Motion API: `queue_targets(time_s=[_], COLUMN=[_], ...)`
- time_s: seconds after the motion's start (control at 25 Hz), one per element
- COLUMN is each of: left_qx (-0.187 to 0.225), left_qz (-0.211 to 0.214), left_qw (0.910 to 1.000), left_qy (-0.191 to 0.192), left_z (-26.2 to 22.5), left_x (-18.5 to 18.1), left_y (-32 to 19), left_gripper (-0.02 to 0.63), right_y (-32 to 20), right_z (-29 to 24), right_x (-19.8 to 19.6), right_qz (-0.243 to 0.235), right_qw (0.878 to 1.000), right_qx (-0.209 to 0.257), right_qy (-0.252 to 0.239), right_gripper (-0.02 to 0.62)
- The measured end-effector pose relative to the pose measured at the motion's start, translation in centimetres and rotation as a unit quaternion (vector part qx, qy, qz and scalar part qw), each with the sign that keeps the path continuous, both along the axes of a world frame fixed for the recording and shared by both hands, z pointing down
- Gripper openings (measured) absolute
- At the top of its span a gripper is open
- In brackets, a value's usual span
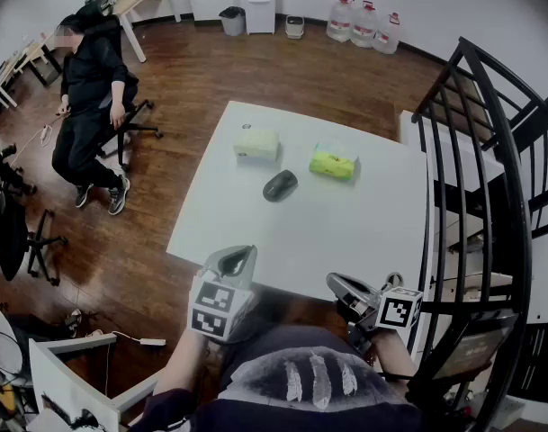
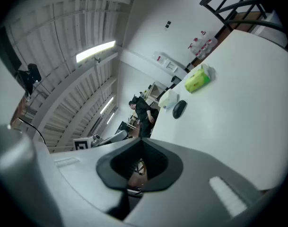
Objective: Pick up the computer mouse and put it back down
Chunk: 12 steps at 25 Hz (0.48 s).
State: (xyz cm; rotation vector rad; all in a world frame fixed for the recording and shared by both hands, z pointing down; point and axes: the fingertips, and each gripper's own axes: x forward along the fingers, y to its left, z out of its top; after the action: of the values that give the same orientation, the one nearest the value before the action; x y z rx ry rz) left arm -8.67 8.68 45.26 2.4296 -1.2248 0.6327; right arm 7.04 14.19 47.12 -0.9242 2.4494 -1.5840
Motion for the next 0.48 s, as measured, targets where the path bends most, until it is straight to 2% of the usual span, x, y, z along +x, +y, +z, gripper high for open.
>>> queue_targets(time_s=[0.28,0.36,0.48], left_qx=[0.016,0.01,-0.004], left_qz=[0.039,0.059,0.075], left_qw=[0.9987,0.9975,0.9958], left_qy=[-0.03,-0.039,-0.053], left_z=[0.9,1.5,2.7], left_x=[-1.9,-1.6,-1.1], left_y=[-7.9,-9.8,-11.5], left_gripper=[0.019,0.115,0.167], right_y=[-5.9,-7.1,-8.3], right_z=[0.3,0.2,0.1], right_x=[-3.0,-3.2,-2.8], right_qz=[0.016,0.018,0.022], right_qw=[1.0,1.0,1.0], right_qx=[0.006,0.005,0.002], right_qy=[0.007,0.007,0.011], right_gripper=[0.003,0.003,0.003])
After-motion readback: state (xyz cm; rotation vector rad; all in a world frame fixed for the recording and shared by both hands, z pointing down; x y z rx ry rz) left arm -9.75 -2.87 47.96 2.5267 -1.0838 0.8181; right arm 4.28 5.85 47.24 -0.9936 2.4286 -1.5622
